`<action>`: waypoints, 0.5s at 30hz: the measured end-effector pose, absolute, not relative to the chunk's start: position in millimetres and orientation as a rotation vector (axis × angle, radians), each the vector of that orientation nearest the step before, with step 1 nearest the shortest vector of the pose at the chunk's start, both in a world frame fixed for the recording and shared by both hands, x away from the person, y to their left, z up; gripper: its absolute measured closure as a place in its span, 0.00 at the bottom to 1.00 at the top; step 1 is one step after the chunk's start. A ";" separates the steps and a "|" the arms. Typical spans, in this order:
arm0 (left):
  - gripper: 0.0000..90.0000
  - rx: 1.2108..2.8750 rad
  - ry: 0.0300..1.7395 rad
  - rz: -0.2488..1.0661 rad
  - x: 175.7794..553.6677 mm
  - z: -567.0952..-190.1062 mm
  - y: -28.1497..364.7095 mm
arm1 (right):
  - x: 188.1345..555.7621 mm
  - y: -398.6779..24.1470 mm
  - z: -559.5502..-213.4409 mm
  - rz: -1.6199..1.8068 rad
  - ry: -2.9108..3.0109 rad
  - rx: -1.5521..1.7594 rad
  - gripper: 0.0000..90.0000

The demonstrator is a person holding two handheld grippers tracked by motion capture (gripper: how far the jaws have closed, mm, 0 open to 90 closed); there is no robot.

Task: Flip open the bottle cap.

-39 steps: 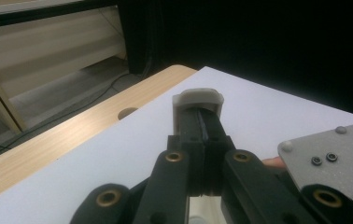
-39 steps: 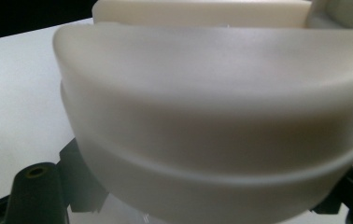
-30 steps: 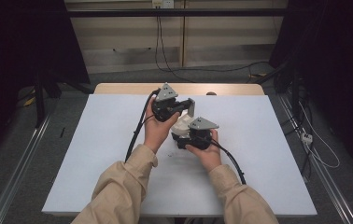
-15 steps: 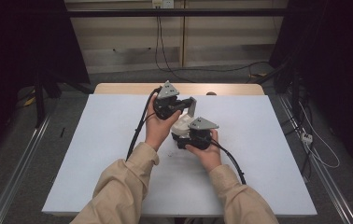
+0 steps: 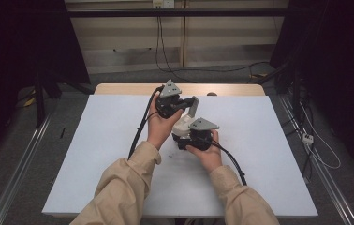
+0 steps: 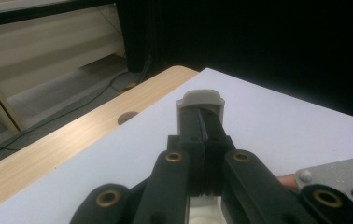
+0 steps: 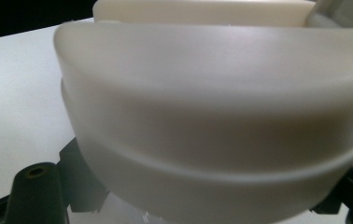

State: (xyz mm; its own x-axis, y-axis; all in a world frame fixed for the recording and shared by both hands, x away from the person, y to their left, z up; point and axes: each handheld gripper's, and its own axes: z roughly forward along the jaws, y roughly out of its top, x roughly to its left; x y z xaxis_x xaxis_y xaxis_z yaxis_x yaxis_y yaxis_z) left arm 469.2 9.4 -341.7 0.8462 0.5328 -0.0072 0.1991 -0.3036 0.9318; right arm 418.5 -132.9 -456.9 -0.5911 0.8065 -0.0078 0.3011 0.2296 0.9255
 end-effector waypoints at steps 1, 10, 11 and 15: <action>1.00 1.882 0.548 0.365 469.5 -341.8 9.0 | 418.5 -132.9 -457.0 1.347 2.014 1.014 0.21; 1.00 1.877 0.553 0.359 472.4 -343.0 5.7 | 418.6 -132.9 -456.9 1.344 2.016 1.012 0.21; 1.00 1.876 0.556 0.353 472.8 -343.2 5.1 | 418.6 -132.9 -456.9 1.344 2.016 1.013 0.21; 1.00 1.883 0.552 0.358 474.4 -343.2 4.5 | 418.6 -133.0 -456.9 1.344 2.016 1.012 0.21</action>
State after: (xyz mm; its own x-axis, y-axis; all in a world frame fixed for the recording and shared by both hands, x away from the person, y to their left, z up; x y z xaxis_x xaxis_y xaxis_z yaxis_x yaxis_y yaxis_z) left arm 474.4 4.5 -343.2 0.8464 0.5323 -0.0132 0.2054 -0.3035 0.9304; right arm 418.6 -133.0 -456.9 -0.5922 0.8057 -0.0099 0.3009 0.2326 0.9249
